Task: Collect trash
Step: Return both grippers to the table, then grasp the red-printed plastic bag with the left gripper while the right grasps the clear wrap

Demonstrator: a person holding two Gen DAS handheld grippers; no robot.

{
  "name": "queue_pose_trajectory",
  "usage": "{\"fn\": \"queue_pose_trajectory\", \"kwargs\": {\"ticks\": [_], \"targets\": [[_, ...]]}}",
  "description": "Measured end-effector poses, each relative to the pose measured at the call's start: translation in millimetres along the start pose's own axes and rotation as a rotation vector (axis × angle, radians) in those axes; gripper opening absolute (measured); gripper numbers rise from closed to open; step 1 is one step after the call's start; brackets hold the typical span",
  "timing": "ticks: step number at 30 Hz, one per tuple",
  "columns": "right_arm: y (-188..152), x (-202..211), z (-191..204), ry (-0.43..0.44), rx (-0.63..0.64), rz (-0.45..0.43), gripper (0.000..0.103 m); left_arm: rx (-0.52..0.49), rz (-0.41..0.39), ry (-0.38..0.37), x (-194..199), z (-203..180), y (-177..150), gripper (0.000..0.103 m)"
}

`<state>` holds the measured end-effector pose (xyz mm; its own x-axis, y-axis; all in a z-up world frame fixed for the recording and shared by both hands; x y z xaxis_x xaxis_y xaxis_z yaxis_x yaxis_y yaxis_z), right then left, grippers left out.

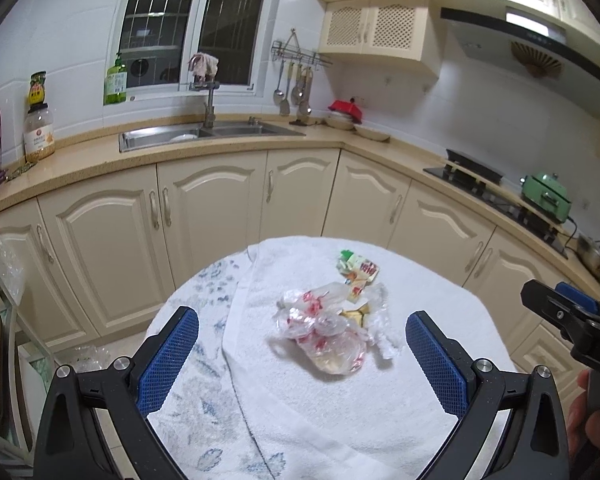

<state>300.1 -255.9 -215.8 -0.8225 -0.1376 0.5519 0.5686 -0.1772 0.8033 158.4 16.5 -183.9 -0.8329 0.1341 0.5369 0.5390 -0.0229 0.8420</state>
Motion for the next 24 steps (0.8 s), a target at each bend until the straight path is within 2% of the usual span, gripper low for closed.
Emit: {"fn": "queue_pose_trajectory", "kwargs": {"ticks": [6, 12, 21, 24], "targets": [[-15.8, -25.9, -10.5, 0.001, -0.012, 0.074, 0.103, 0.013, 0.049, -0.003, -33.0, 1.5, -4.5, 0.102], [-25.5, -49.2, -18.0, 0.007, -0.031, 0.124, 0.103, 0.016, 0.124, 0.002, -85.9, -3.8, -11.3, 0.102], [-34.7, -77.9, -34.9, -0.003, -0.055, 0.182, 0.103, 0.055, 0.256, 0.009, -199.7, -25.1, -14.8, 0.102], [-36.7, -85.3, -38.5, -0.003, -0.059, 0.196, 0.103, 0.084, 0.299, -0.042, -229.8, -30.1, -15.0, 0.089]]}}
Point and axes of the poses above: each gripper's, at about its wrist camera, not at the fingertips, and x roughly against the way its jaws point, z to its left, y to its top, the point moved 8 cm from there along -x, roughly the way its jaws point, and after that the axes turned 7 degrees about -x, right-handed, at the moved point
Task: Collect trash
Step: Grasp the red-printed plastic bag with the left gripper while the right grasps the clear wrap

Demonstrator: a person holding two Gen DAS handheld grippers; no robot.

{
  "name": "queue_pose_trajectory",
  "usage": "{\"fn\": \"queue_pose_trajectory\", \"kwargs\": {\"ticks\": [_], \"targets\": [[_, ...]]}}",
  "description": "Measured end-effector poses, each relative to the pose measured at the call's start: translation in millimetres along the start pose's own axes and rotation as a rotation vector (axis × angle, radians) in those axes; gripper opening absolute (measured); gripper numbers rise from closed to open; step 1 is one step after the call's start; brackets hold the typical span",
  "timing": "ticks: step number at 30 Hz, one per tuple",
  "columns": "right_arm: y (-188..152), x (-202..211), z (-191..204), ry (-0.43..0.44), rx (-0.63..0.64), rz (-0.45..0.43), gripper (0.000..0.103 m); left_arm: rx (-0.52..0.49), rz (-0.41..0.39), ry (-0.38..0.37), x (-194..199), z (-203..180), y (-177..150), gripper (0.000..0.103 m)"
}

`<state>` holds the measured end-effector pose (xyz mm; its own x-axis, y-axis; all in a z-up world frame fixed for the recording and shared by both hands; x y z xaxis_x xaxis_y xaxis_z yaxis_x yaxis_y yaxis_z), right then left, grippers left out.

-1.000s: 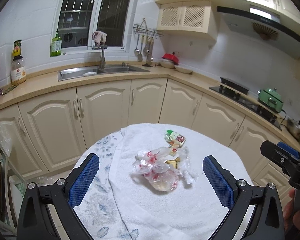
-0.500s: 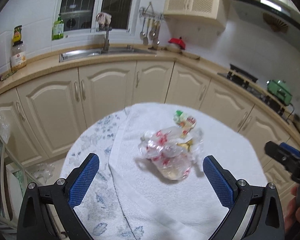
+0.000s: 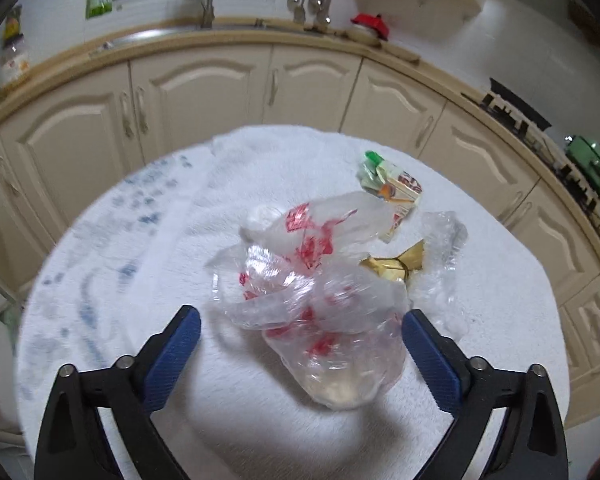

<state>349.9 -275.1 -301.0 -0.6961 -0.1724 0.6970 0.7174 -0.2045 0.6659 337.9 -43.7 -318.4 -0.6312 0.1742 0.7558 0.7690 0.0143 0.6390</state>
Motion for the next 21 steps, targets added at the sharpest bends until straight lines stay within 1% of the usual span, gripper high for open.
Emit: {"fn": "queue_pose_trajectory", "kwargs": {"ticks": [1, 2, 3, 4, 5, 6, 11, 15, 16, 19, 20, 21], "targets": [[-0.3, -2.0, -0.3, 0.0, -0.001, 0.004, 0.103, 0.011, 0.01, -0.048, -9.7, -2.3, 3.9, 0.075], [-0.6, -4.9, -0.8, 0.0, -0.002, 0.01, 0.103, 0.016, 0.021, -0.077, -16.7, -3.6, 6.8, 0.068], [-0.3, -6.8, -1.2, 0.001, -0.003, 0.014, 0.103, 0.013, 0.011, -0.083, -20.3, -3.0, 12.1, 0.067], [0.0, -9.5, -0.7, 0.005, -0.003, 0.018, 0.103, 0.006, 0.003, -0.09, -21.6, -1.8, 15.8, 0.059], [-0.2, -11.0, -0.4, 0.007, -0.001, 0.02, 0.103, 0.005, 0.003, -0.11, -23.9, -1.1, 19.3, 0.047], [-0.1, -13.9, 0.8, 0.011, 0.0, 0.024, 0.103, 0.01, 0.003, -0.131, -25.1, 0.7, 22.7, 0.043], [-4.7, -35.2, 10.4, 0.027, 0.014, 0.063, 0.103, -0.003, -0.009, -0.142, -26.0, 14.5, 31.3, 0.039], [-11.5, -56.4, 19.3, 0.045, 0.035, 0.105, 0.103, -0.017, -0.03, -0.11, -13.0, 30.6, 25.9, 0.039], [-13.0, -62.0, 23.8, 0.054, 0.048, 0.115, 0.103, -0.022, -0.036, -0.1, -7.3, 30.1, 19.6, 0.039], [-16.8, -78.9, 38.1, 0.07, 0.089, 0.132, 0.103, -0.028, -0.049, -0.073, 1.4, 37.0, 13.9, 0.039], [-17.3, -86.5, 42.8, 0.069, 0.103, 0.136, 0.101, -0.029, -0.054, -0.065, 5.1, 38.2, 10.2, 0.039], [-17.9, -92.5, 46.1, 0.069, 0.112, 0.143, 0.094, -0.029, -0.057, -0.052, 9.0, 38.9, 6.3, 0.039]]}}
Point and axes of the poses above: each gripper's, at about its wrist camera, not at the fingertips, and x roughly against the way its jaws point, z to its left, y to its top, the point moved 8 cm from there along -x, roughly the way its jaws point, and after that the axes turned 7 degrees about -x, right-handed, at the moved point
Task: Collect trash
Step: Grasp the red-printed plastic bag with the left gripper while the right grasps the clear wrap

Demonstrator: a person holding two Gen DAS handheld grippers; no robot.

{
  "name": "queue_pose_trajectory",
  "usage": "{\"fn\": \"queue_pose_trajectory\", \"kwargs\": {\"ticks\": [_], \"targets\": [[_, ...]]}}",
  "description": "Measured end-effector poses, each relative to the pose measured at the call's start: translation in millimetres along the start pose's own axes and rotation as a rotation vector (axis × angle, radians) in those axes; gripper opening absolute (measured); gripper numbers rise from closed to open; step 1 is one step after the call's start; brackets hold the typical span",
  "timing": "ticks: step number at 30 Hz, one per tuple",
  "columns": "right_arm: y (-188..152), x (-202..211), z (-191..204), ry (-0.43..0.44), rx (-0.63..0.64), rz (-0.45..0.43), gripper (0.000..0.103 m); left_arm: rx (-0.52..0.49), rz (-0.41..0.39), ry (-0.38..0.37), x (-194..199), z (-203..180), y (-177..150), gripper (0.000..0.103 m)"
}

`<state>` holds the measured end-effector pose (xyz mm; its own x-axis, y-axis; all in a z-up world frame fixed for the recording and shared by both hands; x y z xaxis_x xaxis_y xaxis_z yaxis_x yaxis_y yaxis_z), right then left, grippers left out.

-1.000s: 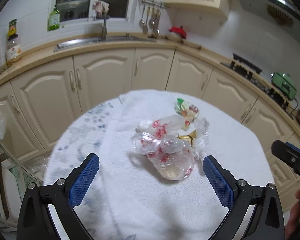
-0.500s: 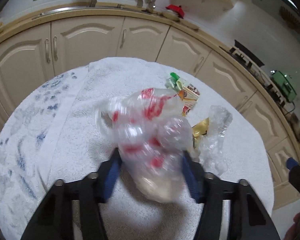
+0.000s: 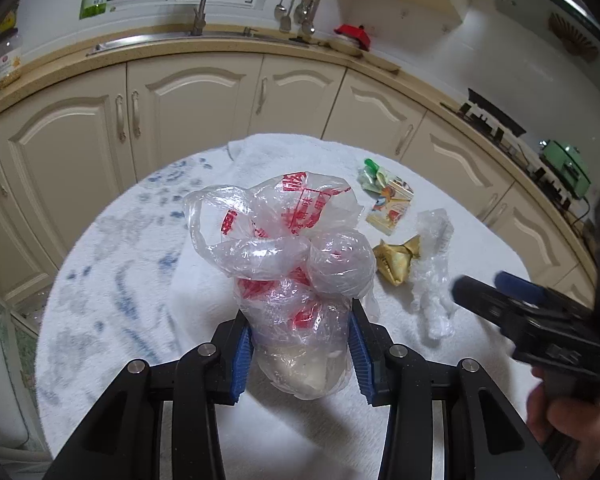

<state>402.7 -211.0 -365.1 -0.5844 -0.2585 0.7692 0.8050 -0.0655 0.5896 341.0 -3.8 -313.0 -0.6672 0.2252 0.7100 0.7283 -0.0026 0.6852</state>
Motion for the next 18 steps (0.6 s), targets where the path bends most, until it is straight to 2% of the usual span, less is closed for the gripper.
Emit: {"fn": "queue_pose_trajectory", "kwargs": {"ticks": [1, 3, 4, 6, 8, 12, 18], "targets": [[-0.2, -11.8, 3.5, -0.002, 0.012, 0.022, 0.089, -0.003, -0.005, 0.005, 3.6, -1.0, -2.0, 0.039], [-3.1, -27.6, 5.4, -0.008, 0.024, 0.062, 0.065, -0.006, -0.012, 0.01, 8.3, -2.1, -3.0, 0.039], [-6.3, -35.2, 6.3, -0.009, 0.029, 0.08, 0.06, -0.01, -0.016, 0.01, 12.8, -5.9, -5.8, 0.039], [-9.5, -37.9, 7.3, -0.016, 0.045, 0.071, 0.043, -0.016, -0.021, 0.006, 26.1, -10.7, -16.1, 0.039], [-12.9, -32.7, 7.9, 0.026, 0.022, 0.075, 0.021, -0.019, -0.027, 0.002, 32.9, -11.2, -18.8, 0.039], [-18.6, -16.5, 3.2, 0.042, 0.009, 0.054, 0.021, -0.015, -0.03, -0.001, 43.9, -9.3, -23.3, 0.038], [-22.9, 18.9, -14.3, 0.064, -0.049, 0.012, 0.021, -0.038, -0.06, -0.029, 60.9, -26.2, -19.7, 0.038]]}}
Point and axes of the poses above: each gripper's, at about its wrist camera, not at the fingertips, and x roughly against the way its jaws point, z to its left, y to its top, the point moved 8 cm from there along -x, roughly the way its jaws point, and after that the axes turned 7 degrees about -x, right-handed, at the moved point
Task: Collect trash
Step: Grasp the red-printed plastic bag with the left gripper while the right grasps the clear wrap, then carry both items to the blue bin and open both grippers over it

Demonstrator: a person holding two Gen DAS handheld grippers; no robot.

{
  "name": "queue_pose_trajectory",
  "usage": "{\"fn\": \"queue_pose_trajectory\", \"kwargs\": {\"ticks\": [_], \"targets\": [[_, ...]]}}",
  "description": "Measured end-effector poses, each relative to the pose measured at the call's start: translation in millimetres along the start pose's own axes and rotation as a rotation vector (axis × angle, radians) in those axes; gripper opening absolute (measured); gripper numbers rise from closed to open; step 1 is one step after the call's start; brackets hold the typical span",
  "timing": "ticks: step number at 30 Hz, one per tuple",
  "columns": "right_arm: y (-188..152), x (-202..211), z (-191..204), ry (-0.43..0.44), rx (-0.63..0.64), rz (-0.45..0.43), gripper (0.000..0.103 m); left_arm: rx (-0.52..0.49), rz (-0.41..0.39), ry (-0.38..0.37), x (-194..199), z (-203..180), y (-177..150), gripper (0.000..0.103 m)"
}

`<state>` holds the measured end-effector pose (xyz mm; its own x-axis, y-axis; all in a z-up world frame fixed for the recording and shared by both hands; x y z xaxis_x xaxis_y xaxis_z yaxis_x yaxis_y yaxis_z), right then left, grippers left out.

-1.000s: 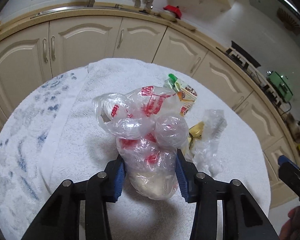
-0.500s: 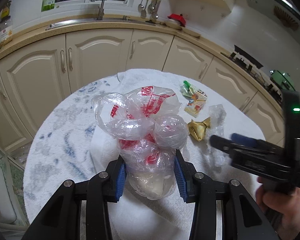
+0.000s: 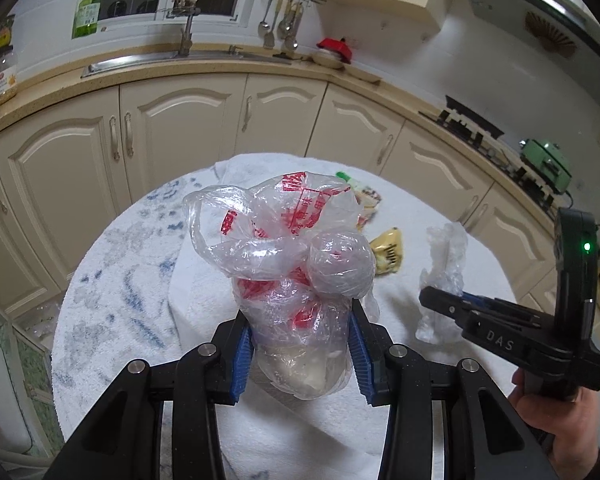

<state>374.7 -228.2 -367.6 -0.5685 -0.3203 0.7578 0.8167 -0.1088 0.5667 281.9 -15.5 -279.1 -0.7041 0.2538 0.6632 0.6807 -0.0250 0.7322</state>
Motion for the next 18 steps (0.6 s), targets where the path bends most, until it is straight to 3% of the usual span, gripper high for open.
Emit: {"fn": "queue_pose_trajectory", "kwargs": {"ticks": [18], "targets": [[4.5, 143.0, -62.6, 0.007, -0.129, -0.236, 0.021, -0.19, -0.114, -0.033, 54.2, -86.3, 25.0, 0.038]]}}
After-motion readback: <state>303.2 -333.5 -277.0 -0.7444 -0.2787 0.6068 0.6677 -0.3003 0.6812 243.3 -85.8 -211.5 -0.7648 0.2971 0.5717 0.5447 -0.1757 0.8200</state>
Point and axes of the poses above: each gripper's, at about its wrist camera, not at the fingertips, and x roughly against the way its jaws point, z to its left, y to its top, the point moved 8 cm from there along -x, roughly the way its jaws point, and after that the axes turned 7 degrees about -x, right-handed, at the moved point
